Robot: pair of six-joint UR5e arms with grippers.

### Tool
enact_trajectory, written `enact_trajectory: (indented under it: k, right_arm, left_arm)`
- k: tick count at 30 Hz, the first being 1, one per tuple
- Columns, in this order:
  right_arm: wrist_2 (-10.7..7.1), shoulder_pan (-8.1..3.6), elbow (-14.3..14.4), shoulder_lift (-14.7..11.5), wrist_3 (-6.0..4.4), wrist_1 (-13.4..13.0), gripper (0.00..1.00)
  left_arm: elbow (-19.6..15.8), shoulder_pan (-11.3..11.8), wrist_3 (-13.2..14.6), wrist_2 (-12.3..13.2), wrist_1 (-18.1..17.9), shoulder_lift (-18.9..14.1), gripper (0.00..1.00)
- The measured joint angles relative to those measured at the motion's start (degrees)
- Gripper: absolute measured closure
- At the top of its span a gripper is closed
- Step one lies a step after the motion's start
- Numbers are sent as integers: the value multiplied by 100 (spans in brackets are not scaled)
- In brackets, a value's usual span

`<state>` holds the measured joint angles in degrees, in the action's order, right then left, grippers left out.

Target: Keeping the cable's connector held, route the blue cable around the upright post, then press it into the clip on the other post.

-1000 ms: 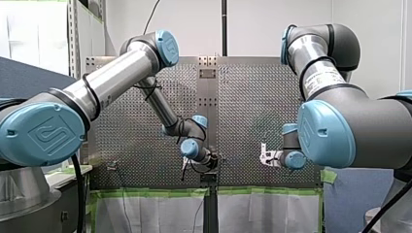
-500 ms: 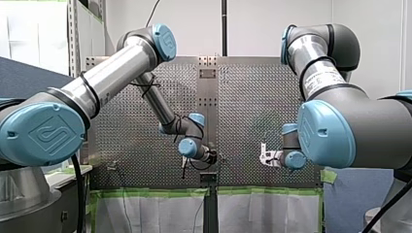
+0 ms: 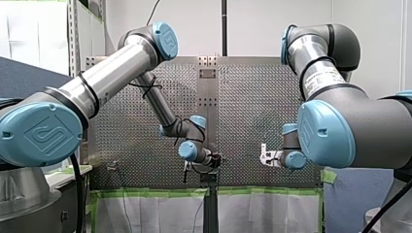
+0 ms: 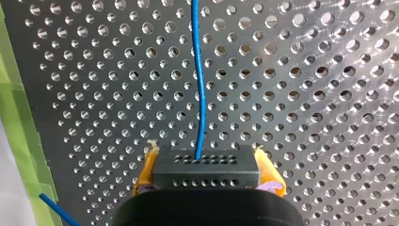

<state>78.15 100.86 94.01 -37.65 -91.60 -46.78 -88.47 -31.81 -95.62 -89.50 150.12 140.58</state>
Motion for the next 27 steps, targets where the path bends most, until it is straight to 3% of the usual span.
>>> enact_trajectory:
  k: [17, 22, 27]
  right_arm:
    - [-18, 0, 0, 0, -17, -7, 100]
    - [-20, 1, 0, -1, -14, -6, 100]
    - [-26, 3, 0, 0, -3, -6, 100]
  left_arm:
    - [-12, -26, 29, -25, 0, -13, 0]
    - [-149, -57, 138, -79, -91, -151, 0]
    - [-350, -132, 51, -237, -283, -352, 0]
